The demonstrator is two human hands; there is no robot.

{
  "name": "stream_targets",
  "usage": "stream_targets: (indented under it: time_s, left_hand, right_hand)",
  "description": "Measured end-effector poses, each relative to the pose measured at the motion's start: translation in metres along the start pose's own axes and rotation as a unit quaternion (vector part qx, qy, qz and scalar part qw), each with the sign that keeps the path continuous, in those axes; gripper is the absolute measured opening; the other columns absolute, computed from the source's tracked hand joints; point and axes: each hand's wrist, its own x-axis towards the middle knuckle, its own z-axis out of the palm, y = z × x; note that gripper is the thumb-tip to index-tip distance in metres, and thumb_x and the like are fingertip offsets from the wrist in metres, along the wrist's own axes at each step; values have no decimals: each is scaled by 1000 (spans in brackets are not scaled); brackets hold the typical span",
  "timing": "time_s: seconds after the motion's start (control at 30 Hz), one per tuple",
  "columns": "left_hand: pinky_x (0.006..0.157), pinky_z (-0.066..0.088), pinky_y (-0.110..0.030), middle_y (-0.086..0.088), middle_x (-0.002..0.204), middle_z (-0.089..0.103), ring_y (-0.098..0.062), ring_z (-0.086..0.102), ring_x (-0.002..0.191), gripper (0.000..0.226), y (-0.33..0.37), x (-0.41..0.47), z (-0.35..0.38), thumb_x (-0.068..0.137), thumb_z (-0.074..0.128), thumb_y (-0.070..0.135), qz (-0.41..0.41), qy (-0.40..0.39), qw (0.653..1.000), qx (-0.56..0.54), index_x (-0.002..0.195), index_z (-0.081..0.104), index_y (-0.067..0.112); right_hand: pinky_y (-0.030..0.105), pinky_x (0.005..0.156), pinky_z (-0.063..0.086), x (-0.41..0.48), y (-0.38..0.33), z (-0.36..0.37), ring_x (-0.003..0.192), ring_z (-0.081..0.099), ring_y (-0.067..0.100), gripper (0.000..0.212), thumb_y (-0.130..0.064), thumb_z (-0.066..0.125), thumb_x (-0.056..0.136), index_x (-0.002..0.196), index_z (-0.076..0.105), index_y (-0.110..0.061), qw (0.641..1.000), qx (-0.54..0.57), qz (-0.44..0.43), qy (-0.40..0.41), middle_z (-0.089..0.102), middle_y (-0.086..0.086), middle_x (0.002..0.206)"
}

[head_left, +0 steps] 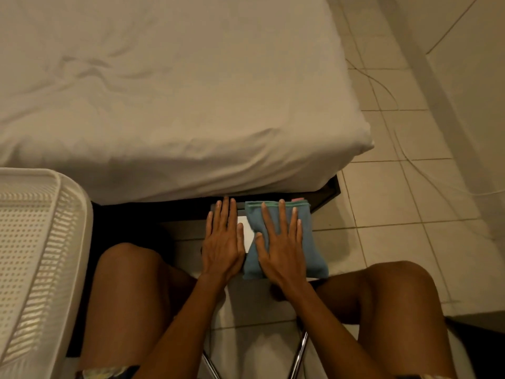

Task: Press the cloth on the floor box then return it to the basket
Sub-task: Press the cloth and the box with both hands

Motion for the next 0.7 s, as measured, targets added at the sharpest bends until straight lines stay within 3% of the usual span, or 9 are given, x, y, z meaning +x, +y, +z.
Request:
stream_targets:
  time_s: [0.17,0.37,0.53,0.7]
  left_hand:
    - [125,1,-37,-5,166,1,-16,-4,154,61,-1,-3,0,103,12,38,8,-16,1000,-6,157,5,11]
    - [125,6,-39,-6,166,5,-17,0,154,59,-1,-4,-1,104,17,34,2,-10,1000,5,157,8,11]
    - [125,5,-37,-4,167,2,-14,-4,154,59,-2,-4,-1,104,7,38,0,-18,1000,0,157,2,13]
    - [125,6,-38,-4,167,3,-14,-3,154,59,-1,-5,-2,104,8,38,-1,-14,1000,-2,157,5,13]
  right_hand:
    - [53,124,6,0,3,5,154,-6,32,67,-48,30,101,159,5,-28,1000,-9,-1,2,-5,8,167]
    - [53,124,7,31,7,-4,154,-5,29,64,-49,24,102,159,4,-29,1000,18,13,9,0,6,167]
    - [53,123,11,-20,7,6,154,0,27,65,-48,30,101,159,12,-26,999,38,-3,13,3,7,167]
    - [51,124,5,8,7,0,154,-5,27,64,-51,24,101,158,2,-33,999,31,-18,-7,-4,5,167]
